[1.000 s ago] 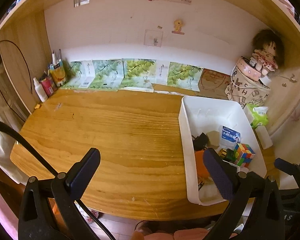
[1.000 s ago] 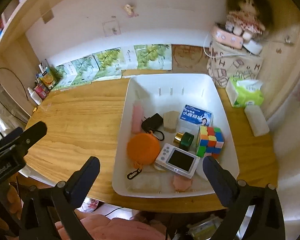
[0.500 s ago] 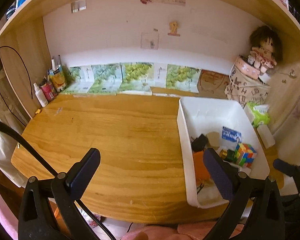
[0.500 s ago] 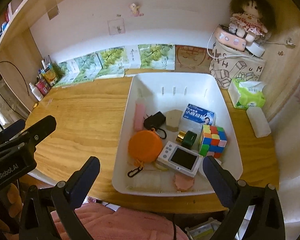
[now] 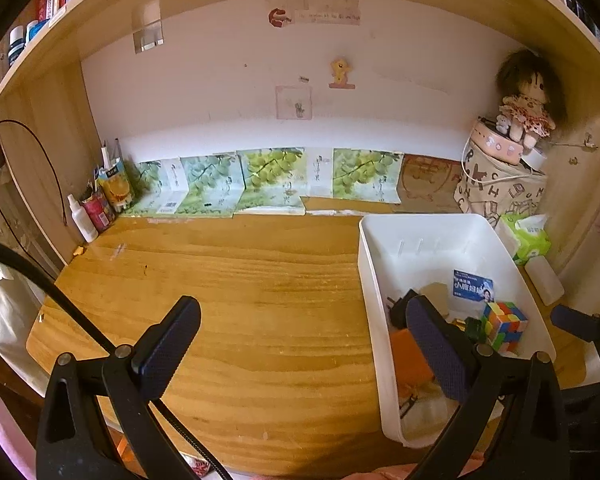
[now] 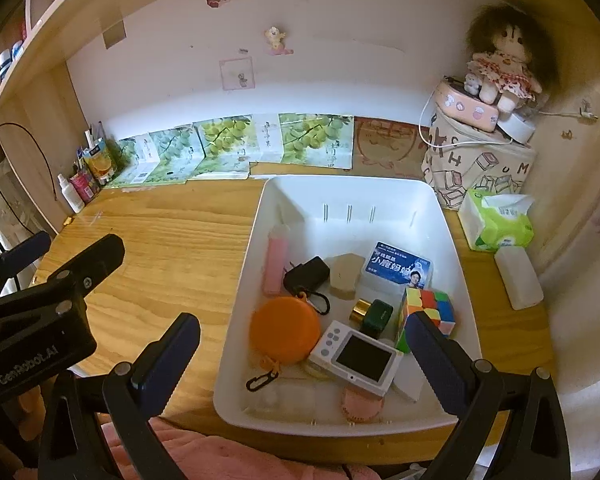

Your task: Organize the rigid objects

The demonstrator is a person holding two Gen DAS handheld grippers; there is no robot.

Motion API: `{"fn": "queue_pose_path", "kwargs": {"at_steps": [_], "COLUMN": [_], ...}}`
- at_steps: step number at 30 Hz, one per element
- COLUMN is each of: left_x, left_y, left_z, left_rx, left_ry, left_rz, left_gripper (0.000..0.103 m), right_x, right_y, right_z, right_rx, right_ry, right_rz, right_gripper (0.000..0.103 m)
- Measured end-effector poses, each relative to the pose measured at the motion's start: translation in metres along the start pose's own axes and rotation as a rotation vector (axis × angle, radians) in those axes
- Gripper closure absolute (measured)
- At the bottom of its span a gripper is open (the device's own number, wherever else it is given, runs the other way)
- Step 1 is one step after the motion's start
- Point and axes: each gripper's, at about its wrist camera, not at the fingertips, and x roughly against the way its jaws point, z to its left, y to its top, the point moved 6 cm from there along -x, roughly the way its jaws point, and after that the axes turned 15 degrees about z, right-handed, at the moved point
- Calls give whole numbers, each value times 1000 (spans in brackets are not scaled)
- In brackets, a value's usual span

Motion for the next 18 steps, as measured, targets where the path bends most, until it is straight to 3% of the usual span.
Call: {"fn": "queue_pose_path", "kwargs": {"at_steps": [18], "left_x": [-25], "left_y": [1], "left_z": [-9], "left_rx": [-31], "left_ry": [-2], "left_rz": [17], "left_gripper": [1], "right_x": [-26], "right_y": [3], "right_z": [-4], "right_rx": [-13], "right_ry": [8], "right_rz": [12], "right_gripper": [0]}}
